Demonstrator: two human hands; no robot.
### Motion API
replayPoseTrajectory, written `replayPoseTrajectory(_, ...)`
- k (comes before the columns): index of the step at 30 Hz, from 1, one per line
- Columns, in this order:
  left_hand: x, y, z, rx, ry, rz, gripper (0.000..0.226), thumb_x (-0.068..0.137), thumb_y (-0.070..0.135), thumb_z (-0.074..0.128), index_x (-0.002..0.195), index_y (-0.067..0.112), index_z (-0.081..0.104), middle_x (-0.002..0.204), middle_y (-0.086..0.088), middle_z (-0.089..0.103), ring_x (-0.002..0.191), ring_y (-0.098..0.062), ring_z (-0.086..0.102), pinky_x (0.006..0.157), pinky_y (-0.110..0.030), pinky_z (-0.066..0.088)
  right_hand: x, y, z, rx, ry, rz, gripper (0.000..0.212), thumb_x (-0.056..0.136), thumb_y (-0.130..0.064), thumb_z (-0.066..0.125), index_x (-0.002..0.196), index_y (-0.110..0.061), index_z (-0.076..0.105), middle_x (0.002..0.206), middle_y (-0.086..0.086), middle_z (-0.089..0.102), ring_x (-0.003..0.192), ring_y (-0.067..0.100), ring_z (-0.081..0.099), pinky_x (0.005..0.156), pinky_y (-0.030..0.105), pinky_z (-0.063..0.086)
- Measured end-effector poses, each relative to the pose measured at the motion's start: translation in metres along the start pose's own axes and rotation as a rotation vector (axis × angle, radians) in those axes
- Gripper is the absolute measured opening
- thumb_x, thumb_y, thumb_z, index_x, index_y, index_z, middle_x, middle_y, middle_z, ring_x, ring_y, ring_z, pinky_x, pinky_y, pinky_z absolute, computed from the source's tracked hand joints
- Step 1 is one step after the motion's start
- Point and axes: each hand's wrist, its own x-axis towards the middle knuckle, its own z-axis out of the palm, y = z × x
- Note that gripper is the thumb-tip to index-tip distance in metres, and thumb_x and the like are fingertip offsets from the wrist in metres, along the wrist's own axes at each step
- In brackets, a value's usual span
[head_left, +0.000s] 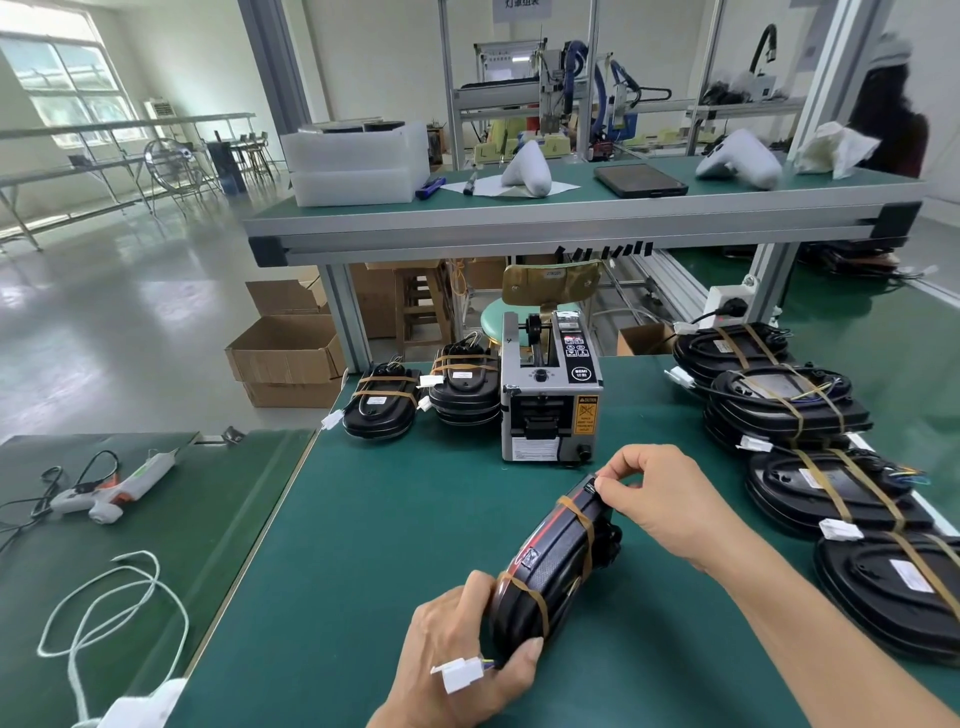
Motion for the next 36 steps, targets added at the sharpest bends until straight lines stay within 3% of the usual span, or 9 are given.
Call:
replayPoseTrajectory(6,0.001,0.001,-0.001,0.002,-0.001,-0.001,0.047,0.075,0.059,0.069,0.088,0.014,0.061,0.065,0.011,0.057,0.057,-0.013,0.054,0.05,-0.028,0.048,-0.002,-0.002,-0.001,-0.051,0.006,0.005,0.016,0.087,-0.03,0.073,0.071,-0.029,0.07,0.083,-0.011,0.072,0.066,0.017,0.062,0.069,0.036,0.057)
replayPoseTrajectory(11,0.001,0.003,-0.002,0.015,0.004,0.002,0.046,0.072,0.058,0.069,0.083,0.015,0.059,0.064,0.012,0.056,0.057,-0.012,0.053,0.05,-0.025,0.046,-0.004,-0.006,0.0,-0.068,0.018,0.013,0.014,0.085,-0.03,0.071,0.071,-0.03,0.069,0.071,-0.009,0.071,0.052,0.007,0.052,0.052,0.026,0.046)
replayPoseTrajectory(16,0.001,0.004,-0.002,0.013,0.007,0.001,0.046,0.072,0.057,0.07,0.084,0.015,0.059,0.064,0.011,0.057,0.056,-0.013,0.053,0.05,-0.025,0.045,-0.007,-0.01,0.0,-0.096,0.03,0.013,0.015,0.084,-0.029,0.072,0.07,-0.03,0.069,0.067,-0.012,0.069,0.051,0.001,0.053,0.047,0.017,0.04)
replayPoseTrajectory(23,0.001,0.003,-0.002,-0.006,-0.003,-0.005,0.044,0.071,0.056,0.073,0.086,0.018,0.057,0.065,0.011,0.055,0.057,-0.011,0.051,0.051,-0.024,0.044,-0.006,-0.009,0.001,-0.106,0.034,0.027,0.015,0.085,-0.031,0.073,0.07,-0.03,0.068,0.072,-0.015,0.07,0.065,0.003,0.063,0.055,0.021,0.046)
replayPoseTrajectory(27,0.0,0.002,-0.002,-0.001,0.0,-0.008,0.044,0.072,0.056,0.072,0.085,0.016,0.058,0.065,0.011,0.056,0.057,-0.012,0.052,0.051,-0.026,0.046,-0.003,-0.007,0.001,-0.089,0.018,0.022,0.018,0.085,-0.035,0.074,0.07,-0.031,0.068,0.075,-0.026,0.068,0.067,-0.003,0.062,0.053,0.016,0.041)
replayPoseTrajectory(31,0.001,0.003,-0.003,0.013,-0.002,-0.007,0.045,0.072,0.057,0.07,0.085,0.015,0.06,0.065,0.01,0.057,0.057,-0.013,0.054,0.051,-0.027,0.048,-0.001,-0.004,0.0,-0.057,0.026,0.028,0.019,0.085,-0.035,0.077,0.068,-0.029,0.069,0.075,-0.021,0.07,0.064,-0.003,0.061,0.05,0.012,0.037)
replayPoseTrajectory(36,0.0,0.003,-0.003,0.004,-0.003,-0.007,0.045,0.073,0.057,0.07,0.086,0.015,0.059,0.065,0.011,0.056,0.057,-0.013,0.054,0.051,-0.025,0.046,0.001,0.0,0.004,-0.009,0.053,0.048,0.015,0.083,-0.033,0.081,0.074,-0.028,0.07,0.077,-0.016,0.071,0.076,0.002,0.064,0.062,0.021,0.045)
